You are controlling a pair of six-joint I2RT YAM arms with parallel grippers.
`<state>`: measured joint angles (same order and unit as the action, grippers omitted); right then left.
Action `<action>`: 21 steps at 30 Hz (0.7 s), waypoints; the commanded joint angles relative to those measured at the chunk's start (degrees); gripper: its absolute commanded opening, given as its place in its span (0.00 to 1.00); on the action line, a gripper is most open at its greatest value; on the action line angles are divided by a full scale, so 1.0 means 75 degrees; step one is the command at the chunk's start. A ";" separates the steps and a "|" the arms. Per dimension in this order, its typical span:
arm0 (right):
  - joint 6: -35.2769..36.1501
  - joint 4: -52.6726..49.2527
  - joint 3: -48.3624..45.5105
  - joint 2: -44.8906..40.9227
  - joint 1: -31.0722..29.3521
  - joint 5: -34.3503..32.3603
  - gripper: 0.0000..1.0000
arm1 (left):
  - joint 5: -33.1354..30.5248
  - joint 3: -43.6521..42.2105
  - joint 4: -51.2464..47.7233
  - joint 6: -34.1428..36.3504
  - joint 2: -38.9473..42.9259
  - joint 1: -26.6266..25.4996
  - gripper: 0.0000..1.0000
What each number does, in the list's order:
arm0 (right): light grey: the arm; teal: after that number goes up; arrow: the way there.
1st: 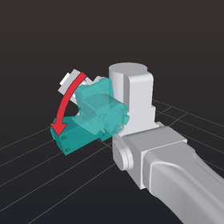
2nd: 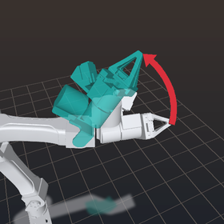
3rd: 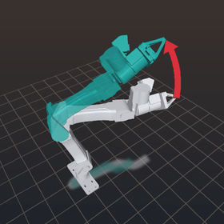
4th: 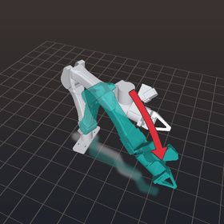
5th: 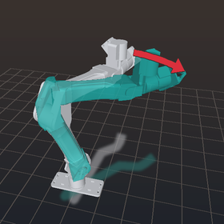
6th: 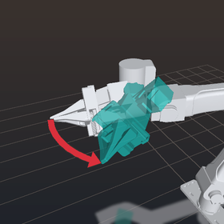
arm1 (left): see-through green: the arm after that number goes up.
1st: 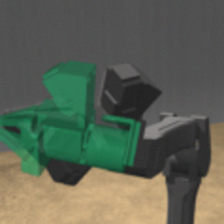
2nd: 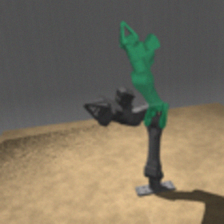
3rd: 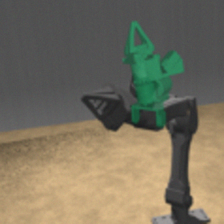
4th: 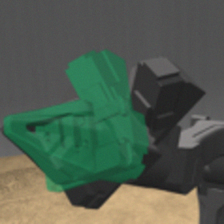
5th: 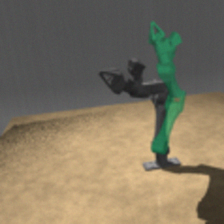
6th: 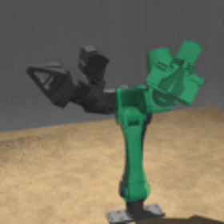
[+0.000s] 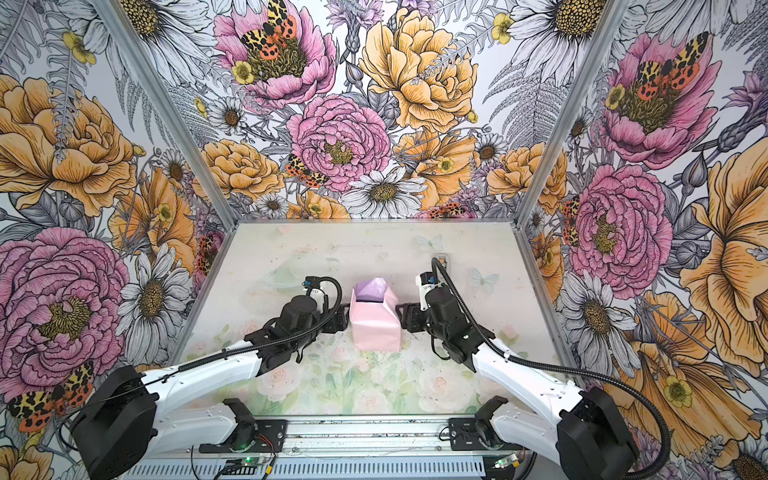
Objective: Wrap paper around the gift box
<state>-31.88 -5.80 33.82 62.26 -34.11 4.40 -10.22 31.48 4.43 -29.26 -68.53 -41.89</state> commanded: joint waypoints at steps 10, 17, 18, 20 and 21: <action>0.0243 0.0317 -0.0150 0.0379 -0.0128 0.0312 0.66 | 0.0616 0.0185 0.0449 0.0169 -0.0294 -0.0076 0.86; 0.0288 0.0214 -0.0218 0.0556 -0.0128 0.0477 0.65 | 0.1104 0.0486 0.0275 0.0520 -0.0697 -0.0076 0.86; 0.0289 0.0214 -0.0214 0.0573 -0.0128 0.0490 0.65 | 0.1136 0.0560 0.0171 0.0578 -0.0750 -0.0060 0.86; 0.0300 0.0166 -0.0210 0.0626 -0.0128 0.0532 0.66 | 0.1267 0.0707 -0.0045 0.0759 -0.0839 0.0027 0.86; 0.0303 0.0153 -0.0207 0.0637 -0.0117 0.0558 0.65 | 0.1330 0.0761 -0.0101 0.0839 -0.0878 0.0087 0.86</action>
<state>-30.79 -2.90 33.12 65.71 -34.59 7.35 -3.27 35.11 5.80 -26.15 -74.32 -42.06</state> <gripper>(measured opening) 0.655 0.857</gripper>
